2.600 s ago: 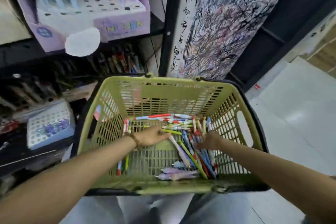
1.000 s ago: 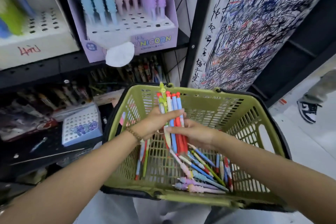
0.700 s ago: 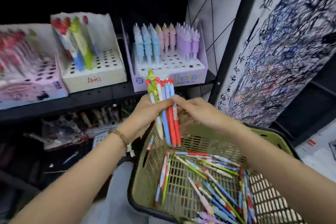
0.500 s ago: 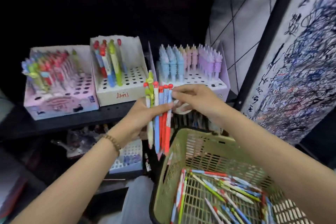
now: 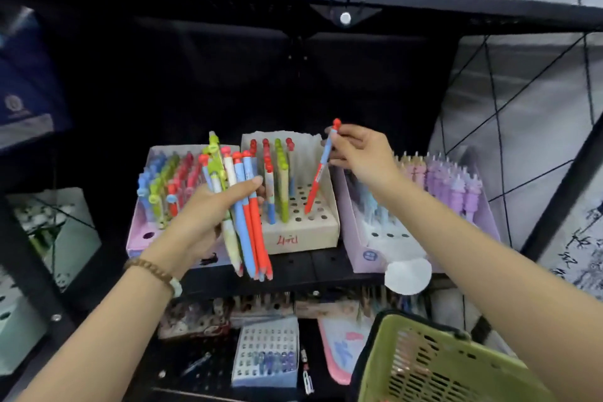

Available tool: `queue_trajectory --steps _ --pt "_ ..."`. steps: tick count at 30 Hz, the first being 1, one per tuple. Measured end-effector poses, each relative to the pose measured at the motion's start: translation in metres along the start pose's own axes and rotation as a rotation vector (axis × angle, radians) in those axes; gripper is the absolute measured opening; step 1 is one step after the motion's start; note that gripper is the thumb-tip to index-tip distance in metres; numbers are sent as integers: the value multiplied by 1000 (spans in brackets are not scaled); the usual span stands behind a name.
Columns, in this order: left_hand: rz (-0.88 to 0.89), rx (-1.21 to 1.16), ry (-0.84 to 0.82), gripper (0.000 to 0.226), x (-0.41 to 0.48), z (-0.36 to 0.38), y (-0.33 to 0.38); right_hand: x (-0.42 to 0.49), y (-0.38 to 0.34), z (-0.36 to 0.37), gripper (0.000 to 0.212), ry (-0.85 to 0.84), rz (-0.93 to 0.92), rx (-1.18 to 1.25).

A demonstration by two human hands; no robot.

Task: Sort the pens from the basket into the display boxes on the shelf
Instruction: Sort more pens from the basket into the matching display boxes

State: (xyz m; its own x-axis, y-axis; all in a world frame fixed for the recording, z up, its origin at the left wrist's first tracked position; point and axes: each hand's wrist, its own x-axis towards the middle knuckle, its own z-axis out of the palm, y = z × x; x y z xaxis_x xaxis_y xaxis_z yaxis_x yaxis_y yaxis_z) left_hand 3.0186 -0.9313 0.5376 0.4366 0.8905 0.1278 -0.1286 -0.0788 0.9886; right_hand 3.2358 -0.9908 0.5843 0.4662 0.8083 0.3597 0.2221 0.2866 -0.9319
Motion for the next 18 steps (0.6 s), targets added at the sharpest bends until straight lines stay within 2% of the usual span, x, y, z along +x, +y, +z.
queue_trajectory --steps 2,6,10,18 --pt "-36 2 30 35 9 -10 1 18 8 12 24 42 -38 -14" --pt "-59 0 51 41 19 -18 1 40 24 29 24 117 -60 14" --pt "-60 -36 76 57 25 -19 -4 49 37 35 24 97 -92 -50" --pt "-47 -59 111 54 32 -21 -6 61 38 36 17 22 -82 -50"
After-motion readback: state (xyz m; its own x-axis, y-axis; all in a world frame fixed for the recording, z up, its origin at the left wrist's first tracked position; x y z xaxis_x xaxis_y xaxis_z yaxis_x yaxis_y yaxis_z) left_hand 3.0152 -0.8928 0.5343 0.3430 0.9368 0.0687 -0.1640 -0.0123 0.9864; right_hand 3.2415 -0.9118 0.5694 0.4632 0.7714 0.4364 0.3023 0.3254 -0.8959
